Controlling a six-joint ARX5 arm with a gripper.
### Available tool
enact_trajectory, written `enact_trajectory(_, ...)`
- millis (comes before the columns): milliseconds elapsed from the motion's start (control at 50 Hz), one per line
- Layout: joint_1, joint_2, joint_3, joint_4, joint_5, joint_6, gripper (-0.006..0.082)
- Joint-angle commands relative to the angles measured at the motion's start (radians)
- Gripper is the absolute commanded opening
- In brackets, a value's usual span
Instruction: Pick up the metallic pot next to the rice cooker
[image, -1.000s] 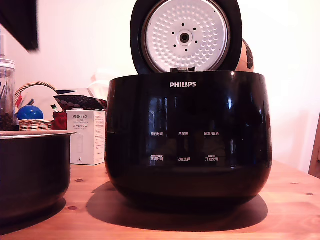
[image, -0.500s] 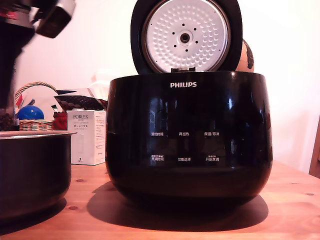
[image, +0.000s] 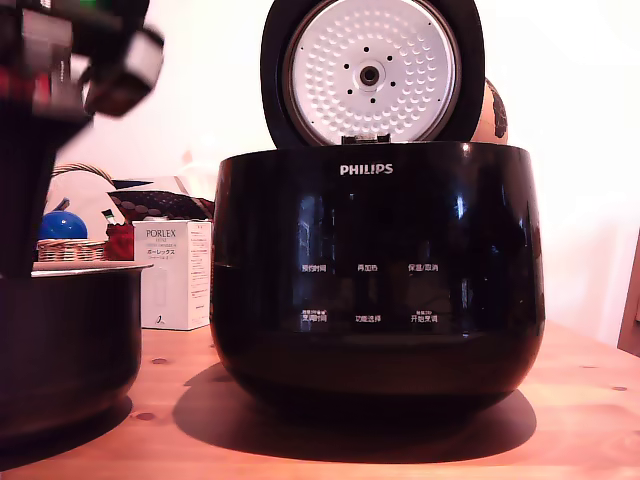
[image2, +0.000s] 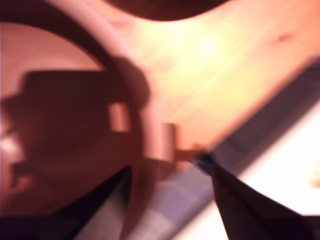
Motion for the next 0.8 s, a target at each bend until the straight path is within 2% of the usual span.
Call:
enact_trajectory(0, -0.005, 0.004, -0.025, 0.034, -0.043, -0.006, 0.0476)
enact_trajectory(100, -0.006, 0.004, -0.042, 0.087, -0.090, -0.005, 0.0476)
enact_trajectory(300, -0.006, 0.005, -0.058, 0.154, -0.089, -0.003, 0.0472)
enact_trajectory(660, -0.016, 0.005, -0.112, 0.185, -0.082, -0.003, 0.0467)
enact_trajectory(720, -0.016, 0.005, -0.114, 0.187, -0.082, -0.004, 0.0455)
enact_trajectory(780, -0.017, 0.005, -0.114, 0.190, -0.082, -0.004, 0.0405)
